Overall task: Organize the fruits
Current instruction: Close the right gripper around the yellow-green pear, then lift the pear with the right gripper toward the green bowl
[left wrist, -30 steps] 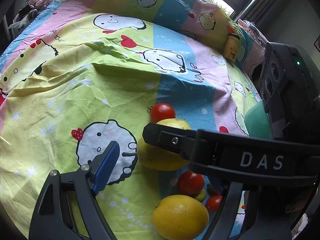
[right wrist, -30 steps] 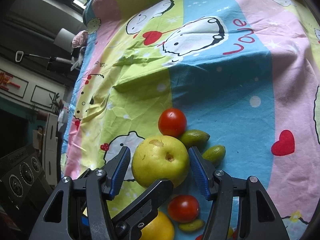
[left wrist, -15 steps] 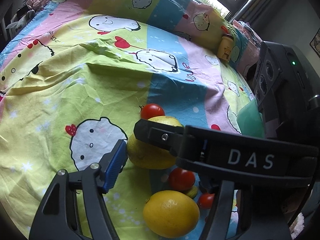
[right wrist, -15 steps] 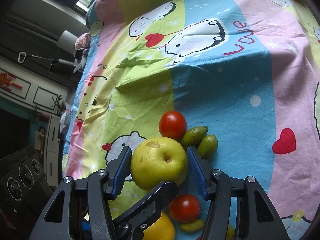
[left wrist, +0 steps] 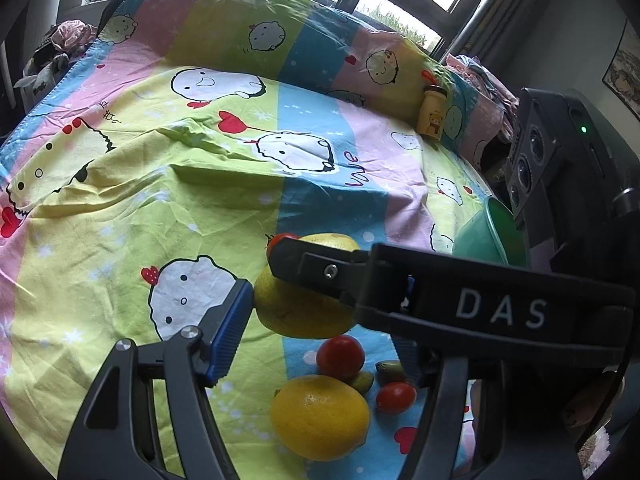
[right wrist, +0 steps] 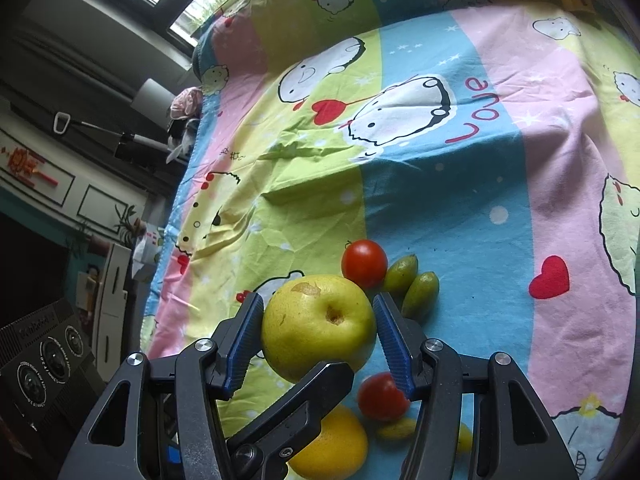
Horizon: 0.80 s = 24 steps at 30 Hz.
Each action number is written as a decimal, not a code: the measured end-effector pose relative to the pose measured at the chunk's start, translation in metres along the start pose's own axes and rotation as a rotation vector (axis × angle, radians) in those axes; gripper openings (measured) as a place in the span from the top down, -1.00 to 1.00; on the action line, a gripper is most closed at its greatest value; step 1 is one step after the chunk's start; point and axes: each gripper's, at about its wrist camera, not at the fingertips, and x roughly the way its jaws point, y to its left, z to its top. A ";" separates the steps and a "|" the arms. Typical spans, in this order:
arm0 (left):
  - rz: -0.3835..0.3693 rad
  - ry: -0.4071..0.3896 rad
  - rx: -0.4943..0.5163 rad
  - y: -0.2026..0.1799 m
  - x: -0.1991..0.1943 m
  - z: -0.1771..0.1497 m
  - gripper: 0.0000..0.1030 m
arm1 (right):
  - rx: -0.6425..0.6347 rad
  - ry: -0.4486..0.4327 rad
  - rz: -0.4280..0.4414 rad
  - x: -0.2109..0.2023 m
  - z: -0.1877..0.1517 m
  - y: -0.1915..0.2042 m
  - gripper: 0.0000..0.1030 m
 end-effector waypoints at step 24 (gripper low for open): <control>-0.071 -0.133 0.113 -0.038 -0.031 0.002 -0.24 | -0.022 -0.173 -0.012 -0.059 -0.012 0.008 -0.15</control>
